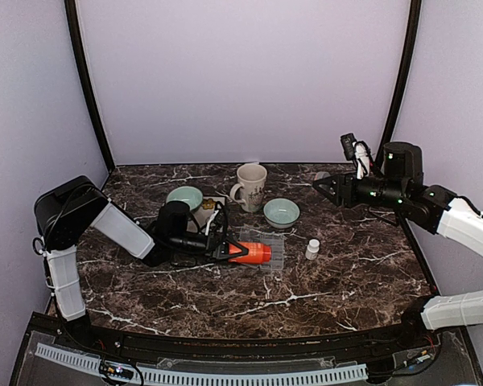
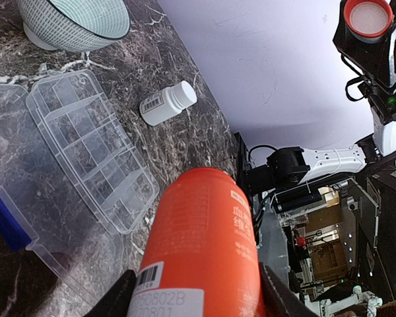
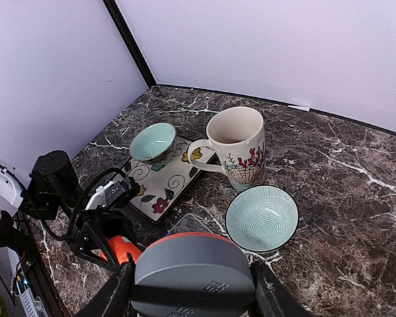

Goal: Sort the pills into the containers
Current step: Pour the pill into the compartment of the pill container.

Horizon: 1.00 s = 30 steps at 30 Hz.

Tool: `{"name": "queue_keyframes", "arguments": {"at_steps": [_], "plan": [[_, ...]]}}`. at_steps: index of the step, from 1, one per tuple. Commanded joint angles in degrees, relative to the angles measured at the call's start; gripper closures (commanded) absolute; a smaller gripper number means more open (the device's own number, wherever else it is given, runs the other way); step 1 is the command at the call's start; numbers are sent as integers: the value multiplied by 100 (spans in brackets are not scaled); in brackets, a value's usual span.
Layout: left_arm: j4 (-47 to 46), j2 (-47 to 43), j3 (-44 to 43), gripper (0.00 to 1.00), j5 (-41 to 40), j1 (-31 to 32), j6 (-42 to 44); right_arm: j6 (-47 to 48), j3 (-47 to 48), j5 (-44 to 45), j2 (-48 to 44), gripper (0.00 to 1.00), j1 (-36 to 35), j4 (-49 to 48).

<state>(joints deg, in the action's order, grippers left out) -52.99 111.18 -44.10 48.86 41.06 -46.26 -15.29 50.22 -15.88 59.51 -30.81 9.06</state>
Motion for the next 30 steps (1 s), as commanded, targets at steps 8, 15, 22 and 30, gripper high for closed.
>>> {"name": "queue_keyframes", "arguments": {"at_steps": [8, 15, 22, 30], "plan": [[185, -15, -237, 100, 18, 33, 262, 42, -27, -91, -52, 98, 112, -216], [404, -34, -322, 100, -20, 30, 384, 41, -19, -122, -21, 98, 135, -238], [549, -43, -369, 100, -83, 30, 481, 50, -18, -150, 3, 98, 159, -247], [752, -61, -410, 100, -189, 20, 598, 50, 0, -182, 40, 98, 180, -275]]}}
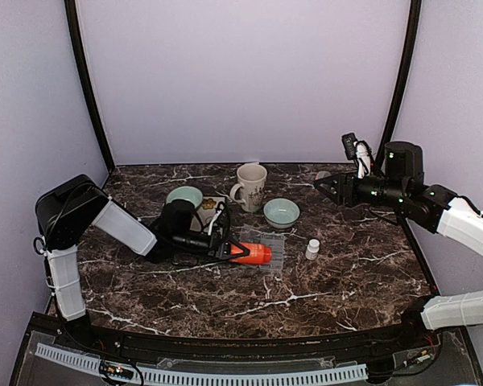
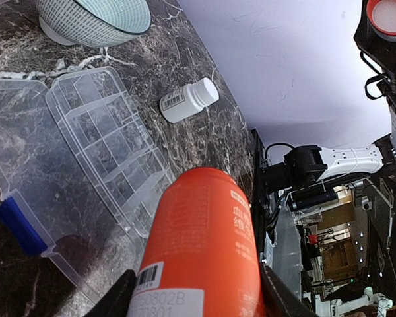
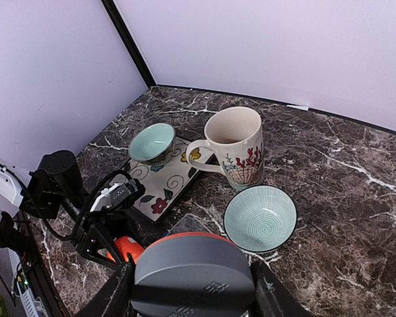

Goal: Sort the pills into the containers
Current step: Pour the pill into the compartment of the pill container.

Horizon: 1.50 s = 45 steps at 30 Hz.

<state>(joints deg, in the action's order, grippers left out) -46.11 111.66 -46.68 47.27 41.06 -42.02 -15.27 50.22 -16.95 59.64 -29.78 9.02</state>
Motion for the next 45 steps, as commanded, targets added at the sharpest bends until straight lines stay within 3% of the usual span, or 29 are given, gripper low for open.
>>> {"name": "queue_keyframes", "arguments": {"at_steps": [1, 30, 45], "plan": [[93, -109, -157, 100, -44, 22, 187, 49, 0, -84, 35, 98, 80, -271], [494, -407, -218, 100, -252, 24, 417, 45, 6, -211, 102, 99, 151, -365], [-243, -527, -104, 100, -58, 14, -22, 41, 98, -319, 160, 99, 149, -350]]}}
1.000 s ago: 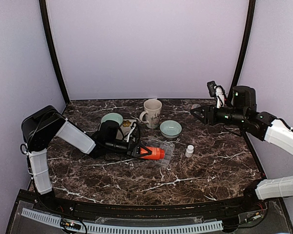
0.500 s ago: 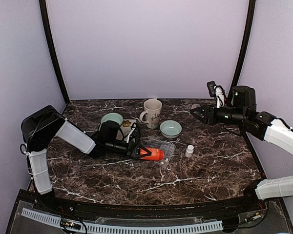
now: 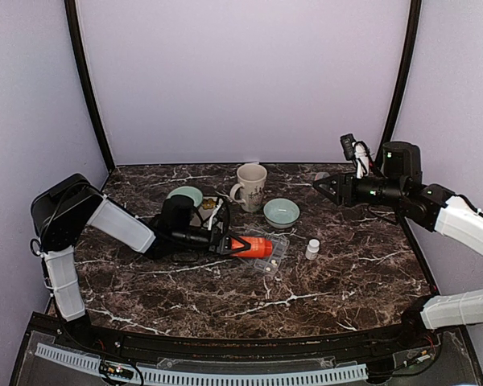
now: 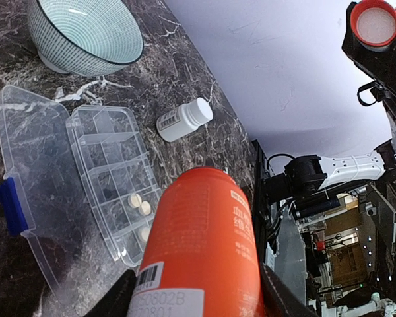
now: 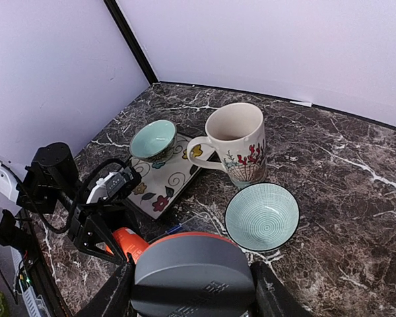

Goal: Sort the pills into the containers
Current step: Pour the pill into the compartment of the pill container, then close the lid of the pill bottle on the pill bottle.

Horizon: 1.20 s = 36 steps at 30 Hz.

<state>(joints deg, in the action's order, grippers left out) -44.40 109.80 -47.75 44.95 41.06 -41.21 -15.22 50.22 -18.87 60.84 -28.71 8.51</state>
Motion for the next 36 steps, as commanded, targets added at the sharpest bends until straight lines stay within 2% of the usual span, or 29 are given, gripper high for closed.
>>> {"name": "queue_keyframes", "arguments": {"at_steps": [1, 13, 30, 36], "plan": [[-437, -363, 2, 100, 194, 12, -127, 26, 108, -150, 47, 99, 41, -298], [-1293, -687, 38, 100, 602, -202, -843, -128, 328, -574, 189, 99, -46, -140], [-2901, -1009, 62, 100, 1070, -436, -2102, -231, 1044, -543, 706, 99, -1150, -138], [-3206, -1160, 82, 100, 1139, -483, -2350, -213, 1272, -596, 933, 99, -1409, -159]]}}
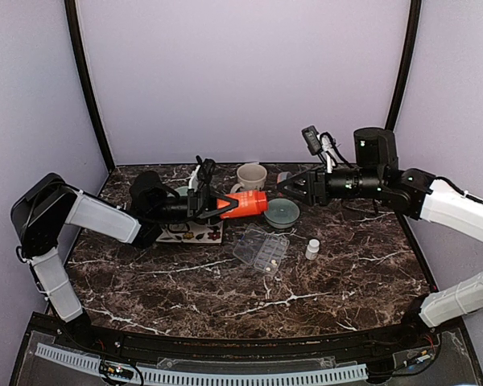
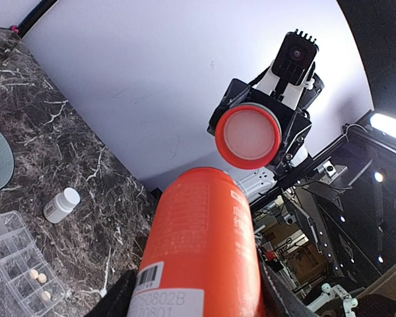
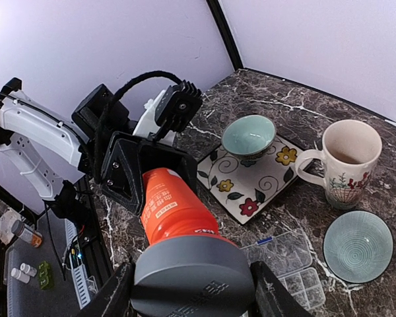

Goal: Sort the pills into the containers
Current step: Close the lid of the pill bottle on the pill bottle.

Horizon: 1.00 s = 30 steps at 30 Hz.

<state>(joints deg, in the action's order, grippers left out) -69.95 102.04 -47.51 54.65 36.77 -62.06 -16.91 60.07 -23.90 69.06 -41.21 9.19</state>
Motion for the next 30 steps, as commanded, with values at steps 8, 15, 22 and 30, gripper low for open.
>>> {"name": "queue_keyframes", "arguments": {"at_steps": [8, 15, 22, 30], "plan": [[-956, -512, 85, 100, 289, -118, -543, -23, 532, -299, 365, 99, -316, -244], [-966, -614, 106, 100, 344, -314, -571, 26, 796, -531, 538, 99, -400, -166], [-1020, -619, 55, 100, 395, -355, -644, 54, 838, -700, 662, 99, -436, -131], [-1047, -613, -3, 100, 484, -368, -718, 57, 839, -786, 788, 99, -440, -205]]}}
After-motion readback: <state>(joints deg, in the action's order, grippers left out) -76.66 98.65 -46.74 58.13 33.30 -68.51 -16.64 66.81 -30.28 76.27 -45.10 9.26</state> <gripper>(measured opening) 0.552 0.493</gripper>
